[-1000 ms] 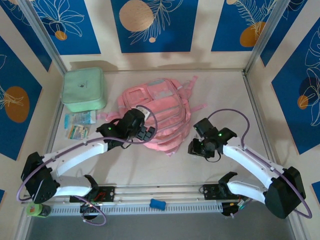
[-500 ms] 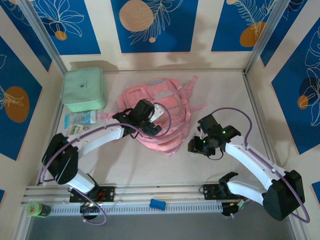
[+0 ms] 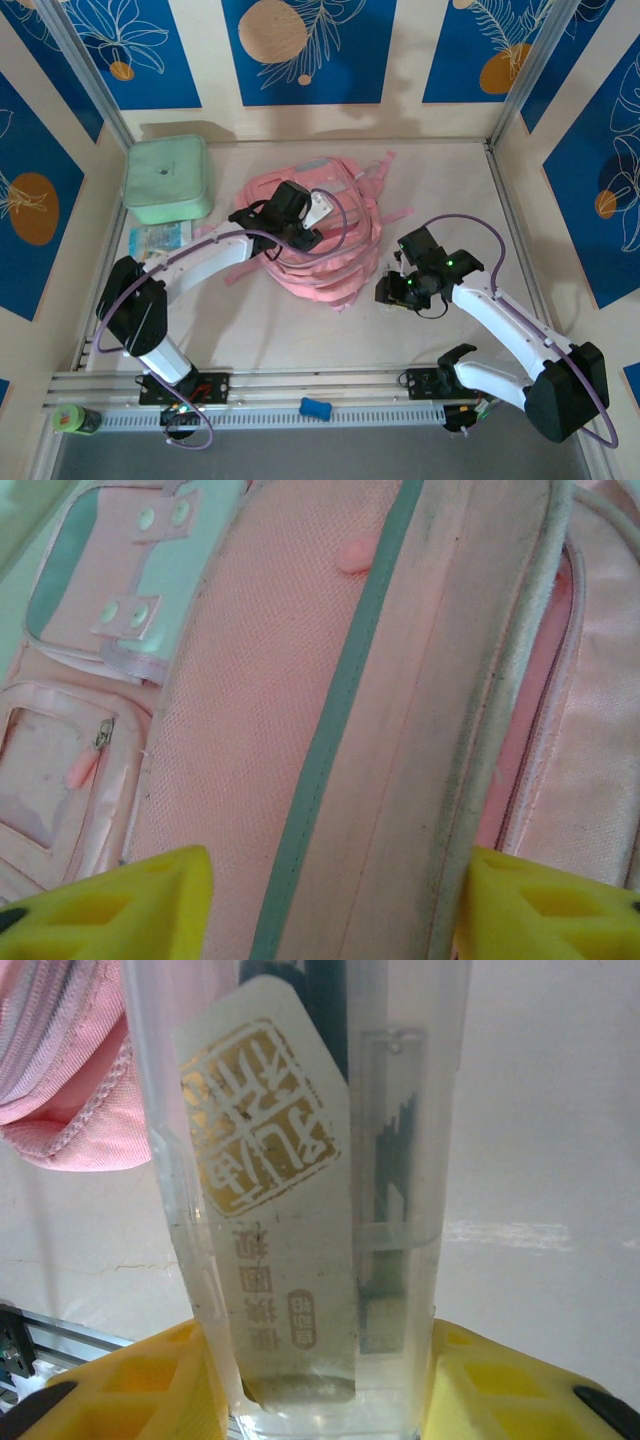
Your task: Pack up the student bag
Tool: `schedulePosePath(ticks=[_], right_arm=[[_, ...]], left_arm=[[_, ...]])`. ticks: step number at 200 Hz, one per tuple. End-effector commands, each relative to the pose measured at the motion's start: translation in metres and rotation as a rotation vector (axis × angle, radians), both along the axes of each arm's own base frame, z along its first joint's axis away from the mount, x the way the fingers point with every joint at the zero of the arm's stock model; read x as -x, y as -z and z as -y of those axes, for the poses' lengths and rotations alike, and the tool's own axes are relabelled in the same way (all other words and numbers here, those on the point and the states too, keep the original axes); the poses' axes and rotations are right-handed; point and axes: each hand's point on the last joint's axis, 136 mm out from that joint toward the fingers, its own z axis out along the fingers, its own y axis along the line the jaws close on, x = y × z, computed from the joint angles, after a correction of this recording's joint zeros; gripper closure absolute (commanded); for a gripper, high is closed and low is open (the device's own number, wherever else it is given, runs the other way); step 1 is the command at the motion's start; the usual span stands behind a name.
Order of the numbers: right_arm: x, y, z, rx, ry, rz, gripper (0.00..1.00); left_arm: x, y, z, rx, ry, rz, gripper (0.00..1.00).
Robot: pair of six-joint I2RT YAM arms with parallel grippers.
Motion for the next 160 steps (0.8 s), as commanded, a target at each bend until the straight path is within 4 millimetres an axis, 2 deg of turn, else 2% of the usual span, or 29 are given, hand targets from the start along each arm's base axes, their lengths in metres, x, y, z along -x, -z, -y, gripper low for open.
schedulePosePath(ticks=[1,11,29,47,58,84,107,121,160], right_arm=[[-0.003,-0.014,-0.007,-0.044,-0.020,0.027,0.56],[-0.004,-0.015,-0.008,-0.046,-0.020,0.027,0.57],[-0.005,-0.015,-0.010,-0.056,-0.030,0.027,0.56],[-0.004,-0.014,-0.011,-0.052,-0.032,0.018,0.56],[-0.004,-0.013,-0.011,-0.054,-0.035,0.014,0.56],[-0.005,-0.014,-0.013,-0.058,-0.040,0.019,0.56],[-0.008,-0.018,-0.015,-0.060,-0.053,0.026,0.57],[-0.011,-0.024,-0.018,-0.064,-0.064,0.036,0.56],[-0.033,-0.048,-0.031,-0.091,-0.104,0.097,0.56]], left_arm=[[-0.001,0.005,0.004,0.008,0.021,-0.017,0.44],[0.004,0.012,0.009,-0.008,0.048,-0.003,0.48],[0.000,0.021,0.013,-0.081,0.039,0.083,0.57],[-0.017,0.019,0.000,-0.142,-0.060,0.169,0.71],[-0.023,0.014,-0.003,-0.141,-0.089,0.193,0.74],[-0.017,0.016,0.008,-0.107,-0.034,0.144,0.75],[-0.017,0.019,0.012,-0.105,-0.039,0.099,0.94],[-0.010,0.015,0.020,-0.080,-0.032,0.069,1.00],[0.009,-0.011,0.042,0.061,-0.100,0.009,1.00]])
